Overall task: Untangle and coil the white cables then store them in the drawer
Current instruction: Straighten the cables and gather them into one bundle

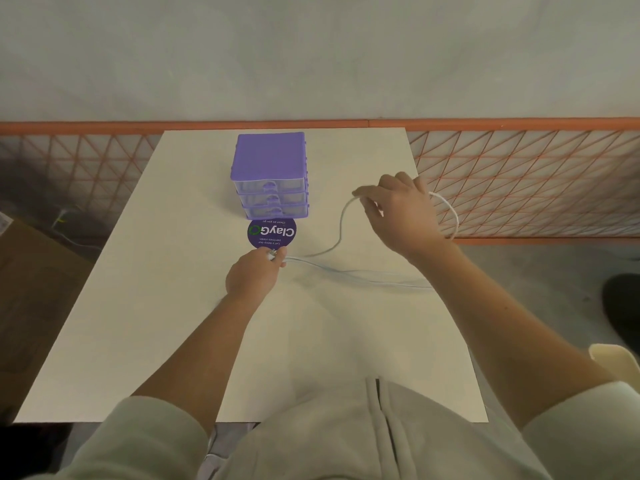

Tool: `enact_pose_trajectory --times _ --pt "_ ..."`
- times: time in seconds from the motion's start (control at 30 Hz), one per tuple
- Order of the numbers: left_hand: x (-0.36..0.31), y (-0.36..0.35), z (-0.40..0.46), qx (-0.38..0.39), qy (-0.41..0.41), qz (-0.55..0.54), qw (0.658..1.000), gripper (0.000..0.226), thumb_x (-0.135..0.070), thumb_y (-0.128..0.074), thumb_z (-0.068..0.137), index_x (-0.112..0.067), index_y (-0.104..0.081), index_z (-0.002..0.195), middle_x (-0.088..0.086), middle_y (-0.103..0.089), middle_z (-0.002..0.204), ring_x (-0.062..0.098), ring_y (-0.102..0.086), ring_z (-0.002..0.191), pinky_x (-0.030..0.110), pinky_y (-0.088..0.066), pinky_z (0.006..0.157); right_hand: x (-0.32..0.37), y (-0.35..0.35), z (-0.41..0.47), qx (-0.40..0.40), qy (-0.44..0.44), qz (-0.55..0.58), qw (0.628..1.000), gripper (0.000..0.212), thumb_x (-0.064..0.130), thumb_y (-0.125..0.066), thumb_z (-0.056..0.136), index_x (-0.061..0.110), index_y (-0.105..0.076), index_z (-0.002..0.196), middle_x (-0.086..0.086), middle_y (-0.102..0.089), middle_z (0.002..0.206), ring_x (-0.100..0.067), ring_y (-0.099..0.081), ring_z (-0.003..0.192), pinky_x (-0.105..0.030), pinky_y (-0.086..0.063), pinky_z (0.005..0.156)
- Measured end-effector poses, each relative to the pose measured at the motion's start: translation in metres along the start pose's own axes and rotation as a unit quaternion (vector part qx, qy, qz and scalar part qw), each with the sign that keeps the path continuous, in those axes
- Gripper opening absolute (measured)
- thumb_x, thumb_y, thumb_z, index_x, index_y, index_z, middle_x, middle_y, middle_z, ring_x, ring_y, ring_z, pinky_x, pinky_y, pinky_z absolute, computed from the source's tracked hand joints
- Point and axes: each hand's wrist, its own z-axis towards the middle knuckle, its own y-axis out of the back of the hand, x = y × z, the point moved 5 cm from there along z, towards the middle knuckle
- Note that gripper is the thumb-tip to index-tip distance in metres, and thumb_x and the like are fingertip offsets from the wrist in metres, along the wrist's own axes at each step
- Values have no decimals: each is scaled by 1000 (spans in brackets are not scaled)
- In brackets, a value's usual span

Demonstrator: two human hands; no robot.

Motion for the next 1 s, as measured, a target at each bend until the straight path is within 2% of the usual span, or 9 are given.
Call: enact_pose_trajectory --times 0.2,0.3,0.4,0.57,0.67,0.77,0.83,0.9,1.0 --pt "-2 0 -1 4 -7 15 1000 47 -56 -38 98 -23 -72 96 -9 -69 92 22 -62 87 32 -45 74 -15 -50 -42 220 -34 -72 972 31 32 -43 101 38 -68 118 0 -61 98 -27 -50 98 -37 -25 87" --pt "-2 1 -2 3 -11 12 1000 48 -57 -38 98 -23 -71 97 -12 -66 87 20 -59 84 31 -44 72 -32 -67 -65 340 -83 -119 929 38 28 -36 101 41 -61 127 -2 -56 119 -26 -47 114 -40 -25 101" --pt "-6 3 -2 1 -15 11 1000 48 -59 -38 97 -23 -70 97 -14 -64 83 21 -59 83 31 -42 69 -33 -80 -82 435 -112 -120 885 48 16 -37 95 33 -54 137 -3 -49 134 -24 -42 125 -38 -26 108" --pt "-19 8 -2 13 -48 3 999 46 -58 -40 97 -23 -70 94 -17 -57 73 21 -59 82 31 -42 68 11 -93 -78 411 -111 58 903 51 14 -42 96 18 -42 147 -8 -44 144 -27 -37 132 -36 -31 110" --pt "-28 10 -3 25 -75 -8 997 46 -59 -42 96 -24 -70 89 -9 -62 77 22 -60 80 32 -43 68 46 -98 -70 381 -116 190 898 55 23 -45 99 17 -31 152 -8 -39 151 -27 -35 137 -35 -28 113" --pt "-30 14 -2 25 -79 -21 996 46 -62 -41 95 -26 -70 89 -2 -65 84 23 -60 82 36 -47 75 60 -102 -66 360 -141 262 884 49 41 -48 100 20 -42 144 -2 -52 139 -20 -47 127 -37 -36 108" --pt "-29 15 -3 30 -75 -25 996 46 -61 -41 95 -26 -70 89 -1 -66 85 23 -60 82 36 -47 75 58 -103 -64 365 -146 245 886 35 42 -47 100 19 -53 126 1 -61 115 -20 -56 104 -36 -45 90" --pt "-29 12 -4 30 -71 -13 997 47 -61 -40 95 -26 -71 87 -2 -65 85 23 -61 82 35 -46 73 52 -103 -64 374 -157 206 890 28 43 -45 100 20 -55 113 3 -60 96 -22 -56 87 -35 -44 72" --pt "-23 11 1 14 -41 -8 999 44 -62 -39 95 -30 -66 83 -4 -69 92 24 -62 86 35 -47 74 33 -100 -69 388 -189 142 891 35 56 -44 97 23 -54 91 3 -58 80 -23 -57 75 -31 -40 60"
